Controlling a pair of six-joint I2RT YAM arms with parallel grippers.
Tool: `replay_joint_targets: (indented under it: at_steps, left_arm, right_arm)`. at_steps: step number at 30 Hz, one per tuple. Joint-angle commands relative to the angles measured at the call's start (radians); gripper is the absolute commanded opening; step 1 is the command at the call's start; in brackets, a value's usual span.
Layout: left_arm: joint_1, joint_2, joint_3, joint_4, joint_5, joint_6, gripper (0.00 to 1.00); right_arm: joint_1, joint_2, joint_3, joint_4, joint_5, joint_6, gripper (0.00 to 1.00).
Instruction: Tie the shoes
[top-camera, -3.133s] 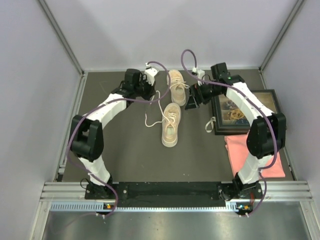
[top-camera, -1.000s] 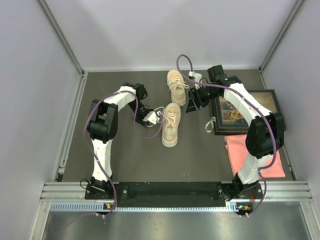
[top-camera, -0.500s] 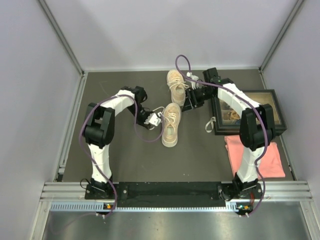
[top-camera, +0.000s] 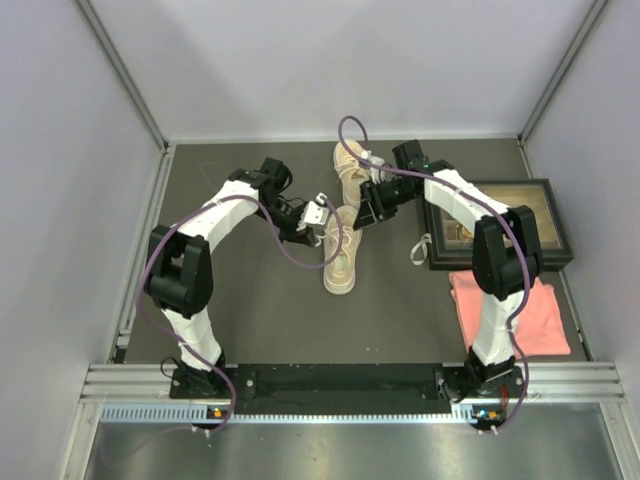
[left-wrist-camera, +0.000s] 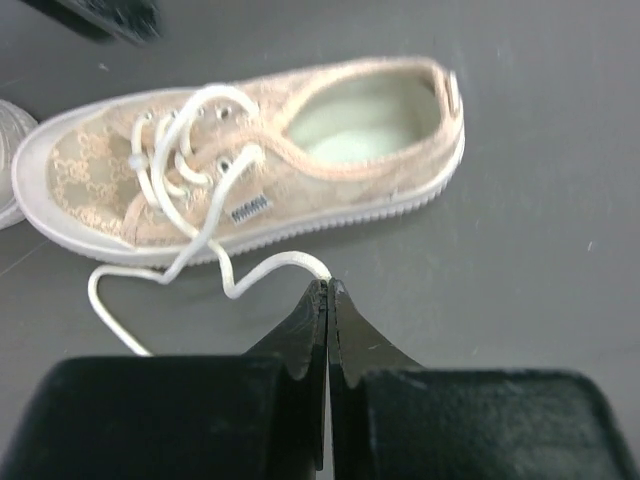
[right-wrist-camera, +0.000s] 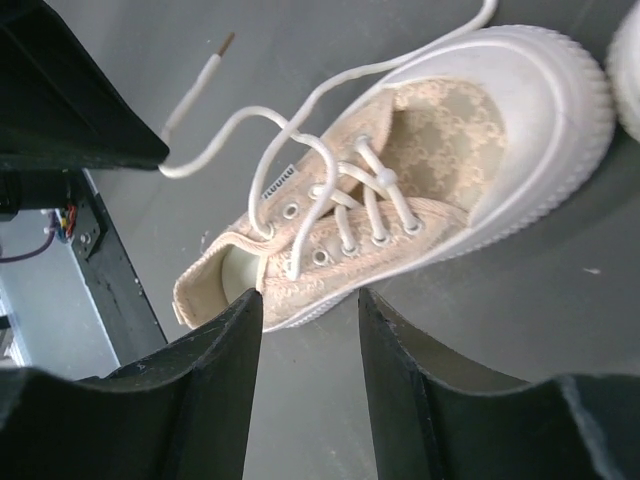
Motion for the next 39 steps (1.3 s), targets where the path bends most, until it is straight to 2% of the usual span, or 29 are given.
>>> replay_joint_targets:
  at_steps: [1, 3, 7, 15, 17, 21, 23, 25, 28, 35, 38, 39]
  left_arm:
    - [-0.030, -0.080, -0.038, 0.150, 0.104, -0.252, 0.00]
    - [-0.047, -0.097, -0.074, 0.208, 0.105, -0.321, 0.00]
    - [-0.088, -0.158, -0.182, 0.458, 0.084, -0.539, 0.00]
    - [-0.145, -0.197, -0.270, 0.680, -0.008, -0.723, 0.00]
    - [-0.159, -0.197, -0.279, 0.721, -0.055, -0.742, 0.00]
    - [-0.169, -0.174, -0.272, 0.746, -0.108, -0.766, 0.00]
    - [-0.169, -0.169, -0.267, 0.747, -0.123, -0.765, 0.00]
    - [-0.172, -0.159, -0.262, 0.750, -0.131, -0.756, 0.00]
    - [-0.172, -0.146, -0.256, 0.741, -0.138, -0.748, 0.00]
    - [-0.176, -0.128, -0.249, 0.746, -0.151, -0.748, 0.00]
    - [-0.177, -0.120, -0.245, 0.747, -0.152, -0.743, 0.00]
    - [-0.177, -0.116, -0.245, 0.749, -0.155, -0.743, 0.00]
  right_arm:
    - [0.028, 0.025, 0.037, 0.031, -0.044, -0.004, 0.43]
    - [0.031, 0.035, 0.041, 0.028, -0.052, -0.001, 0.43]
    - [0.032, 0.054, 0.041, 0.027, -0.058, 0.005, 0.43]
    - [0.037, 0.071, 0.041, 0.016, -0.081, 0.013, 0.43]
    - [0.037, 0.071, 0.042, 0.016, -0.098, 0.013, 0.37]
    - [0.037, 0.074, 0.044, 0.010, -0.119, 0.017, 0.30]
    - [0.037, 0.073, 0.042, 0.008, -0.124, 0.019, 0.31]
    - [0.037, 0.076, 0.039, 0.013, -0.119, 0.027, 0.40]
    - [0.037, 0.082, 0.039, 0.027, -0.104, 0.037, 0.44]
    - [0.042, 0.119, 0.065, 0.039, -0.064, 0.059, 0.45]
    - [0.048, 0.134, 0.071, 0.040, -0.066, 0.062, 0.43]
    - [0.049, 0.137, 0.074, 0.037, -0.066, 0.062, 0.39]
